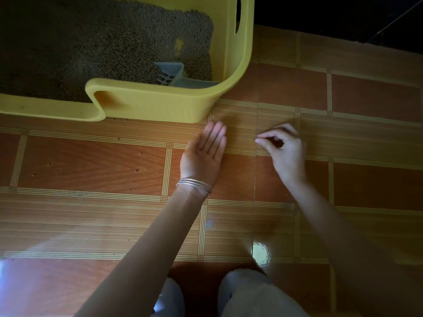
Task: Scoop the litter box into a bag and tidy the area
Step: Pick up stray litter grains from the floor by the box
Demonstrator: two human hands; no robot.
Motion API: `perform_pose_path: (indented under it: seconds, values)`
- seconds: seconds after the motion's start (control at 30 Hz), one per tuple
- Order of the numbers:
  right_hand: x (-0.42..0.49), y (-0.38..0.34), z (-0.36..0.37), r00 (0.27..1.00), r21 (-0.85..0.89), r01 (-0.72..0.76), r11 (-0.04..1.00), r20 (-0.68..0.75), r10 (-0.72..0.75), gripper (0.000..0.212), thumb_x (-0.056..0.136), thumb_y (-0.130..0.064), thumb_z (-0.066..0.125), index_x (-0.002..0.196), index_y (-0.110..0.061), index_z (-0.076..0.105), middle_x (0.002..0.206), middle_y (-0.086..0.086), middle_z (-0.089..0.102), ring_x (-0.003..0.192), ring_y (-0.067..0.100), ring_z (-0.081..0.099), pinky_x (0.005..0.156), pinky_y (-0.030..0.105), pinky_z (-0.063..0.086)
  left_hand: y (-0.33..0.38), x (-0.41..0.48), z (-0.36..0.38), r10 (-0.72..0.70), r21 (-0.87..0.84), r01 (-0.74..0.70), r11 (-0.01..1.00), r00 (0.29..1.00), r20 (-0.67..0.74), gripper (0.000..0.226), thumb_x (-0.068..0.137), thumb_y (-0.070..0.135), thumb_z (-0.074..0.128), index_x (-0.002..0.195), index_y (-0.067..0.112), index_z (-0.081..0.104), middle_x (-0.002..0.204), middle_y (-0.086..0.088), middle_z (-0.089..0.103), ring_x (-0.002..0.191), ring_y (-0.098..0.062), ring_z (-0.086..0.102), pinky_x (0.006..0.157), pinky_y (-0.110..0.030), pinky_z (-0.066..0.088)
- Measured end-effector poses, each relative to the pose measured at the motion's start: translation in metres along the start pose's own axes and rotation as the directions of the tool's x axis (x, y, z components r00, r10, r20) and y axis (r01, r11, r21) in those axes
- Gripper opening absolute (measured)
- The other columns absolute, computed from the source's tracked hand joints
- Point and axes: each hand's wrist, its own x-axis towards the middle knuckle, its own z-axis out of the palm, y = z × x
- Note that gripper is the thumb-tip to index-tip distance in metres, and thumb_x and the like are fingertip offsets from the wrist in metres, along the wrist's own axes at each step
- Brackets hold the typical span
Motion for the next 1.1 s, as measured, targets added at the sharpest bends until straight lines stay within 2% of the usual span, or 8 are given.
perform_pose_path:
  seconds: [0.27, 0.43, 0.57, 0.73, 0.8, 0.87, 0.97, 1.1]
  values:
    - [-0.002, -0.005, 0.004, 1.000, 0.008, 0.002, 1.000, 0.008, -0.002, 0.019, 0.070, -0.020, 0.077, 0.085, -0.010, 0.073, 0.085, 0.000, 0.062, 0.074, 0.006, 0.054, 0.071, 0.007, 0.041, -0.003, 0.000, -0.003, -0.014, 0.061, 0.013, 0.998, 1.000, 0.018, 0.039, 0.101, 0.019, 0.026, 0.107, 0.001, 0.060, 0.099, -0.011, 0.071, 0.099, -0.020, 0.064, 0.096, -0.029, 0.044]
    - [-0.002, -0.002, 0.002, 1.000, -0.022, 0.017, 1.000, 0.002, -0.017, 0.028, 0.066, -0.021, 0.080, 0.087, -0.006, 0.069, 0.084, 0.002, 0.062, 0.074, 0.008, 0.054, 0.072, 0.003, 0.038, -0.003, -0.001, -0.004, -0.024, 0.068, 0.022, 0.997, 0.999, 0.025, 0.039, 0.101, 0.019, 0.026, 0.107, 0.001, 0.060, 0.099, -0.011, 0.071, 0.107, -0.014, 0.060, 0.097, -0.029, 0.044]
    - [-0.001, -0.004, 0.004, 0.998, -0.046, 0.042, 0.998, -0.036, -0.044, 0.018, 0.070, -0.021, 0.078, 0.081, -0.009, 0.071, 0.080, -0.003, 0.059, 0.070, 0.007, 0.052, 0.068, 0.003, 0.037, -0.003, -0.001, -0.004, -0.020, 0.079, 0.018, 0.997, 0.999, 0.030, 0.039, 0.101, 0.020, 0.026, 0.108, 0.002, 0.059, 0.100, -0.010, 0.071, 0.100, -0.018, 0.065, 0.096, -0.029, 0.045]
    - [0.001, -0.005, 0.008, 0.996, -0.158, 0.070, 0.985, -0.042, -0.077, 0.011, 0.078, -0.017, 0.071, 0.079, -0.006, 0.070, 0.079, 0.005, 0.063, 0.068, 0.006, 0.051, 0.065, 0.004, 0.038, -0.003, -0.001, -0.004, -0.016, 0.084, 0.014, 0.996, 0.999, 0.030, 0.039, 0.101, 0.020, 0.026, 0.107, 0.002, 0.059, 0.099, -0.010, 0.071, 0.101, -0.019, 0.064, 0.097, -0.029, 0.044]
    - [0.000, -0.006, 0.010, 0.995, -0.232, 0.092, 0.968, -0.015, -0.098, 0.011, 0.082, -0.017, 0.068, 0.079, -0.006, 0.067, 0.080, 0.006, 0.062, 0.070, 0.010, 0.053, 0.066, 0.012, 0.042, -0.004, -0.001, -0.003, -0.014, 0.078, 0.012, 0.997, 0.999, 0.028, 0.039, 0.101, 0.020, 0.025, 0.107, 0.002, 0.059, 0.099, -0.010, 0.071, 0.103, -0.018, 0.062, 0.098, -0.029, 0.043]
    - [0.001, -0.010, 0.010, 0.993, -0.265, 0.116, 0.957, 0.009, -0.118, 0.014, 0.083, -0.021, 0.064, 0.079, -0.008, 0.066, 0.080, 0.005, 0.062, 0.074, 0.019, 0.056, 0.068, 0.028, 0.048, -0.005, -0.001, -0.002, -0.012, 0.074, 0.010, 0.997, 1.000, 0.020, 0.039, 0.101, 0.020, 0.025, 0.108, 0.001, 0.059, 0.099, -0.010, 0.071, 0.103, -0.018, 0.062, 0.097, -0.029, 0.043]
    - [-0.004, -0.032, 0.009, 0.984, -0.077, 0.166, 0.983, 0.085, -0.159, 0.020, 0.083, -0.027, 0.060, 0.080, -0.008, 0.066, 0.079, -0.002, 0.059, 0.078, 0.017, 0.053, 0.073, 0.029, 0.044, -0.012, -0.005, 0.003, -0.033, 0.072, 0.033, 0.997, 0.999, 0.001, 0.039, 0.101, 0.020, 0.025, 0.106, 0.001, 0.059, 0.105, -0.010, 0.069, 0.103, -0.018, 0.061, 0.096, -0.029, 0.043]
    - [-0.015, -0.058, 0.004, 0.988, 0.115, 0.108, 0.987, 0.098, -0.120, 0.019, 0.082, -0.026, 0.063, 0.087, -0.010, 0.071, 0.084, -0.005, 0.062, 0.083, 0.017, 0.059, 0.074, 0.028, 0.047, -0.025, -0.010, 0.007, -0.059, 0.081, 0.061, 0.995, 0.998, -0.016, 0.038, 0.101, 0.020, 0.026, 0.106, 0.002, 0.060, 0.104, -0.011, 0.066, 0.102, -0.019, 0.060, 0.096, -0.028, 0.043]
